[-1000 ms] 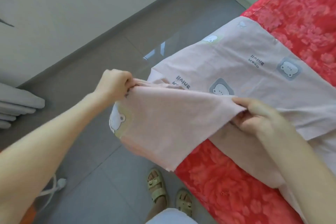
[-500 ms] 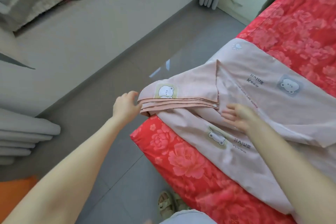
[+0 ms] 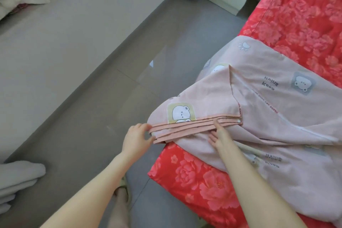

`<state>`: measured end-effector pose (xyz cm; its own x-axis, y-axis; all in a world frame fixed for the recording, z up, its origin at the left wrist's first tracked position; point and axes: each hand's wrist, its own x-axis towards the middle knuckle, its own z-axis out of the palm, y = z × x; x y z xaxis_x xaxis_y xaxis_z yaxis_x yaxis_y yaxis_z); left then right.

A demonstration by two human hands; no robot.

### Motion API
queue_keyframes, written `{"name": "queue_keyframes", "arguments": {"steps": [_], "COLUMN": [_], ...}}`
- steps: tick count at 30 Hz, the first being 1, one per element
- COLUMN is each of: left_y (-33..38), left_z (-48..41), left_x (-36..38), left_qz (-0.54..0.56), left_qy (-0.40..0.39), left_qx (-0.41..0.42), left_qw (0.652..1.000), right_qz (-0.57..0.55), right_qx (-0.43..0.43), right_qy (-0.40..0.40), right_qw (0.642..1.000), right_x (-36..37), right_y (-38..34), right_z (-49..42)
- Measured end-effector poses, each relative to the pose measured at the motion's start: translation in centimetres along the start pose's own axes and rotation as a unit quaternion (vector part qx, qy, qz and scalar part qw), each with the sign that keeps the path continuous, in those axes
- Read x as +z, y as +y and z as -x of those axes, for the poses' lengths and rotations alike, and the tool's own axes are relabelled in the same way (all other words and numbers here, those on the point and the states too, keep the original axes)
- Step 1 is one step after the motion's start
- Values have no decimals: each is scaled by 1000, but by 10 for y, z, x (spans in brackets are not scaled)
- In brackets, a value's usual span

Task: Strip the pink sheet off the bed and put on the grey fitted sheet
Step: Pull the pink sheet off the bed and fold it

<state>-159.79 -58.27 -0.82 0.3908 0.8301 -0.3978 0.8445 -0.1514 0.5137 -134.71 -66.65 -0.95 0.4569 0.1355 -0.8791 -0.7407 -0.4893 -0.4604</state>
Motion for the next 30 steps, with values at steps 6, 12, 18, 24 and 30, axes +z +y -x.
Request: {"name": "queue_keyframes", "arguments": {"steps": [6,12,18,24,30], "left_y": [-29,26,119,161,178], "left_z": [-46,-93,-147,-206,-275], "left_x": [-72,-102,-102,-88,-57], "left_qz": [-29,36,85,252,361], "left_qy": [-74,-115,-260,-311,-297], "left_qx": [94,155,223,67,-100], "left_qw": [992,981,936,914,878], "right_qz": [-38,-67,-28,60,141], "right_qx": [-40,-239,-295,-196,-226], "right_qy": [107,211,32,-163,70], "right_qw": [993,945,955,965,962], "right_x": [50,120,155,139,101], "right_y": [-16,-38,-65,-121,-175], "right_z": [-23,27,80,59,-27]}}
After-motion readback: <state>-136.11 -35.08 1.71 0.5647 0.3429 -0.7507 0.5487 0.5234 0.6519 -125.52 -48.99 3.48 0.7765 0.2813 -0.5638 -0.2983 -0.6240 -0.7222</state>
